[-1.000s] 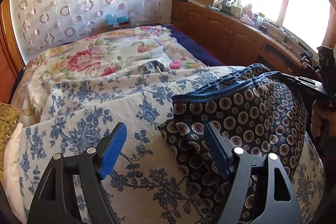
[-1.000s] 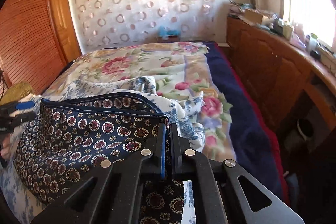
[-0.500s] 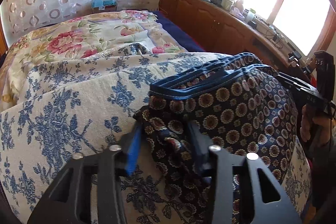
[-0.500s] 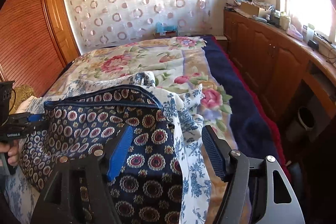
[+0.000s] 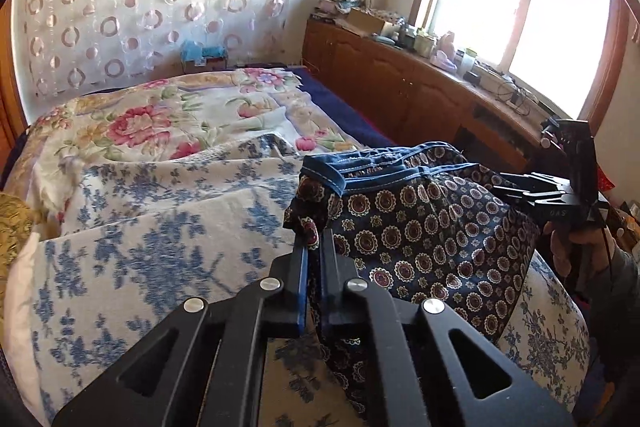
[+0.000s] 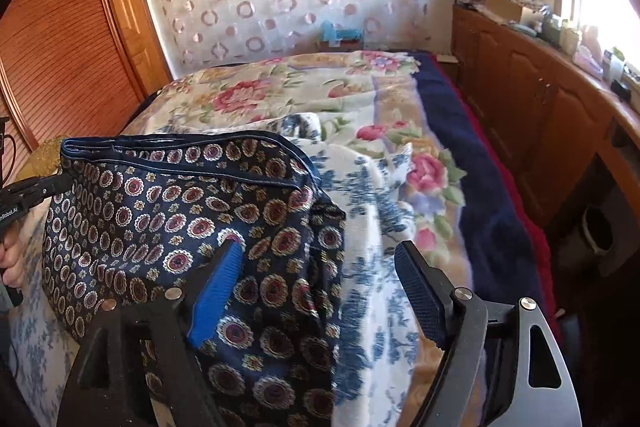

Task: Fold small clothes

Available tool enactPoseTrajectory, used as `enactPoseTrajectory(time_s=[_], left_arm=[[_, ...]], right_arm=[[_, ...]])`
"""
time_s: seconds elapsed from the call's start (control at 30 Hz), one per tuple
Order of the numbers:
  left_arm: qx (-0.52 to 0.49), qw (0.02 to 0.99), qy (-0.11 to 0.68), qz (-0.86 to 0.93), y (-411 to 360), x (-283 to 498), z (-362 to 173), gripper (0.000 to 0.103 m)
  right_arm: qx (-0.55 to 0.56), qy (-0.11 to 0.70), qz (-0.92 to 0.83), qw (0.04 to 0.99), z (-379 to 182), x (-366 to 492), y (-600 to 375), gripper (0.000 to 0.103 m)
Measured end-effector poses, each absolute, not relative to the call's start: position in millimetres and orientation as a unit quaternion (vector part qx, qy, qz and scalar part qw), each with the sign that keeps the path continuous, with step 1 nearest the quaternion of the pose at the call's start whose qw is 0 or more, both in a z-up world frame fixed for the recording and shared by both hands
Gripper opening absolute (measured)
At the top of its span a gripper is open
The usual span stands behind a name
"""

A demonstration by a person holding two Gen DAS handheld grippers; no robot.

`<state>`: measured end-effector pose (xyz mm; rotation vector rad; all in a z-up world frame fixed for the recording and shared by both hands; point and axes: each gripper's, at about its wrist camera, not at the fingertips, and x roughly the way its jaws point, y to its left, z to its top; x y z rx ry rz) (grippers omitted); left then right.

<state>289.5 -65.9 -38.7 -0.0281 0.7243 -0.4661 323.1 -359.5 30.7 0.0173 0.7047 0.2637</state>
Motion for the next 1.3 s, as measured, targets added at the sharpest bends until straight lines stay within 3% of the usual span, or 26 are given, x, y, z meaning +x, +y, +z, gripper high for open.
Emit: enactPoseTrajectory(time_s=[0.47,0.57,0.73,0.9,1.3], left_arm=[[-0.004,0.905,0.379,-0.191,-45.5,300.4,-63.9,0.006],[-0.009,0.901,0.388,-0.193,-45.0,303.7,-69.4,0.006],[-0.014,0.903,0.379,-0.203,-46.0,295.4,-64.5,0.006],[-0.027,0.915,0.347,-0.205,-39.7,268.8,-42.3,0.005],[-0.06,0.939,0.277,-0.194,5.8,197.4,5.8,0.005]], right_arm=[[0.011,0.392,0.178,0.903,15.1,358.7,-348.7,0.08],[0.005,0.387,0.184,0.903,16.5,357.3,-346.3,0.066],[-0.002,0.387,0.217,0.896,17.6,352.8,-334.7,0.013],[-0.003,0.357,0.207,0.911,22.4,341.7,-337.3,0.008],[-0.03,0.299,0.24,0.923,52.1,303.8,-301.4,0.006]])
